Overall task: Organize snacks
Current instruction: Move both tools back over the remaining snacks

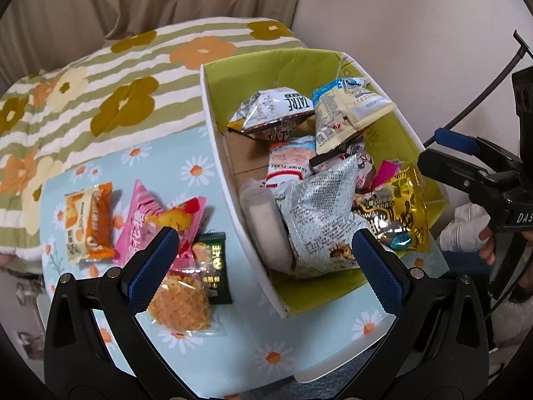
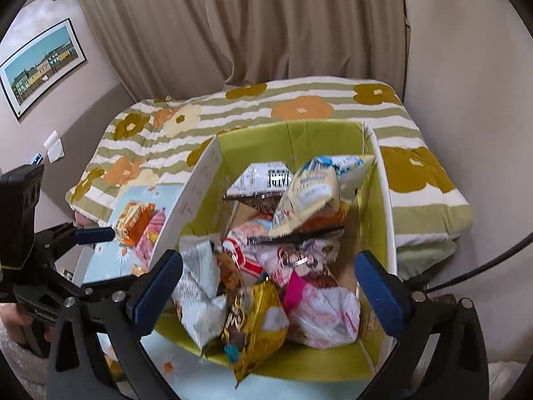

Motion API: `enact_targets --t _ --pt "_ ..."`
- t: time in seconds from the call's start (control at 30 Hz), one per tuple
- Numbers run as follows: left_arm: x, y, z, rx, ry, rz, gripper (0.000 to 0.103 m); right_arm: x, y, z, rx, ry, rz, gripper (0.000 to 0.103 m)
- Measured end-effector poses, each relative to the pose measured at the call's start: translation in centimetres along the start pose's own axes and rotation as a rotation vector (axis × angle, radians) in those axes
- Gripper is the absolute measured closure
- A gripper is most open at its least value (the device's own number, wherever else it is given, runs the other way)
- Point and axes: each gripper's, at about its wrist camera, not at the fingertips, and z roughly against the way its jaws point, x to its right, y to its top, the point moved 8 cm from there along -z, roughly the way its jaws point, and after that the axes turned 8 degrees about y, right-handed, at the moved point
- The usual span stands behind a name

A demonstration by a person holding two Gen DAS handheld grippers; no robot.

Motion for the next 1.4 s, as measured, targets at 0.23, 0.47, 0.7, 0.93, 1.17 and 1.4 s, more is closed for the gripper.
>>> enact_targets --t 0.23,0.47,0.7,0.93,1.17,1.4 --pt "-0.6 -0.4 2.7 0.049 0.031 0.042 0.0 -1.5 0.7 2.2 -0.004 -0.019 0.061 0.001" --pt "-4.0 -1.7 7.0 0.115 0.129 0.133 0.0 -4.9 1.9 4.1 0.049 0.023 0.158 0.0" --pt "-8.8 -4.5 10.9 0.164 0.261 0.212 0.0 -9.0 2.6 4.6 0.106 0.102 0.228 0.0" --pt "-14.0 -6.5 11.7 0.155 0.299 0.302 0.0 -12.2 2.2 2.1 0.072 0.124 0.219 0.0" --pt "-19.3 -6.0 9.4 0.134 0.252 0.313 0.0 -15.9 0.5 -1.8 0.056 0.08 0.147 0.0" --pt "-23.3 -4.2 5.3 0.063 0.16 0.222 0.0 -19.7 -1.2 -5.5 0.064 -0.002 0.013 0.0"
